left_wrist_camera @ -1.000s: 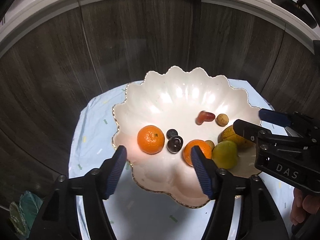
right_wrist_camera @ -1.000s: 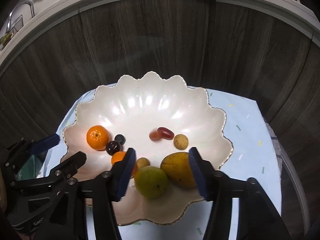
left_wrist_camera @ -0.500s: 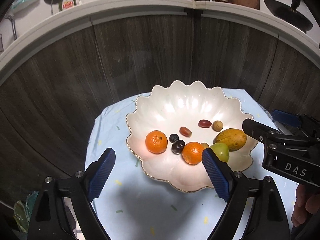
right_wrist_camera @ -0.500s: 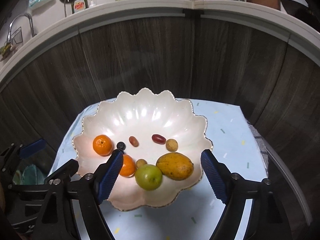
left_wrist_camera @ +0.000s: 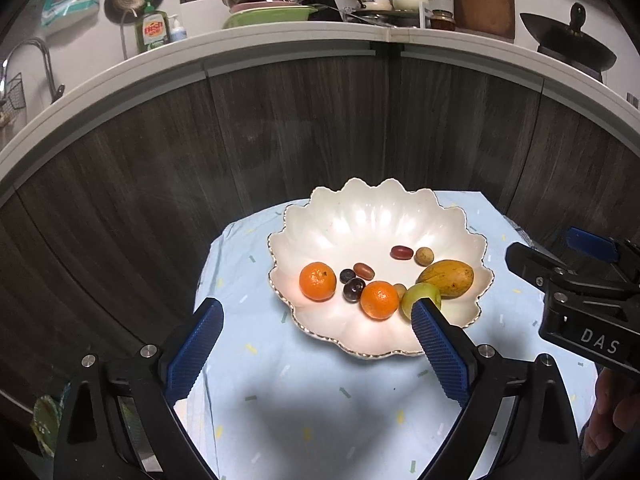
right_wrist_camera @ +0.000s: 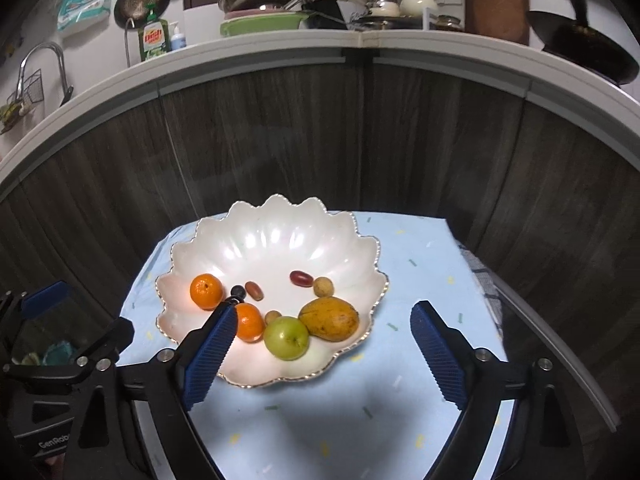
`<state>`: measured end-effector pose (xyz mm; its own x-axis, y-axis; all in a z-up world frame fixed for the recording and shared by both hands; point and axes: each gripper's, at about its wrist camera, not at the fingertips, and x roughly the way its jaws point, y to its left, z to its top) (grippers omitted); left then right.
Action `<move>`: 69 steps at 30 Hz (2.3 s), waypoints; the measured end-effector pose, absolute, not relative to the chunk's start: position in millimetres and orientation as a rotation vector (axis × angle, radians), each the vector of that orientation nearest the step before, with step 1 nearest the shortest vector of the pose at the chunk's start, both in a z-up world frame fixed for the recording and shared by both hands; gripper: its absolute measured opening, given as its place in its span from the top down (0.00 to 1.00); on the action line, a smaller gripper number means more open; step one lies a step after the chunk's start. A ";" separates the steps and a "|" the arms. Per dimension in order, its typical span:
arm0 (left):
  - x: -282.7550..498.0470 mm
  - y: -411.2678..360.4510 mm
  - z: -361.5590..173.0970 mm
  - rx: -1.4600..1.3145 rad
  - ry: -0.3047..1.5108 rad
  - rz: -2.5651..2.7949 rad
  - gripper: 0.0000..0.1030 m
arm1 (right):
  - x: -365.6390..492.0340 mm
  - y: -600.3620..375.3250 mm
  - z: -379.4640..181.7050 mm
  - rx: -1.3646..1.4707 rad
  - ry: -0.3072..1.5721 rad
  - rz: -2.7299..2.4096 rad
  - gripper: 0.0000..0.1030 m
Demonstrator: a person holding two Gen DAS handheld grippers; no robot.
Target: Organize fruits
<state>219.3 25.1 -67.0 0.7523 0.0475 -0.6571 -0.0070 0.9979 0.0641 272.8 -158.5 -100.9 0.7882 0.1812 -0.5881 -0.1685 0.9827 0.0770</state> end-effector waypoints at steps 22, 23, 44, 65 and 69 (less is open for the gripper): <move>138.8 18.8 -66.7 0.043 0.717 0.040 0.02 | 194.3 -179.8 -112.3 0.057 0.637 0.147 0.13; 135.0 18.7 -67.5 0.045 0.719 0.040 0.02 | 190.0 -180.2 -113.4 0.057 0.638 0.145 0.13; 64.7 14.6 -80.5 0.031 0.708 0.067 0.02 | 123.9 -196.8 -135.1 0.064 0.636 0.107 0.13; 15.3 16.4 -88.8 -0.005 0.719 0.090 0.02 | 72.6 -206.0 -143.6 0.078 0.633 0.096 0.13; 12.0 16.0 -86.5 -0.001 0.704 0.090 0.01 | 70.2 -207.6 -141.1 0.083 0.619 0.093 0.13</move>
<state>12.0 16.0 -86.5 0.7583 0.0825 -0.6467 -0.0834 0.9961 0.0292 70.2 -207.6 -141.1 0.8104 0.1122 -0.5750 -0.0626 0.9924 0.1056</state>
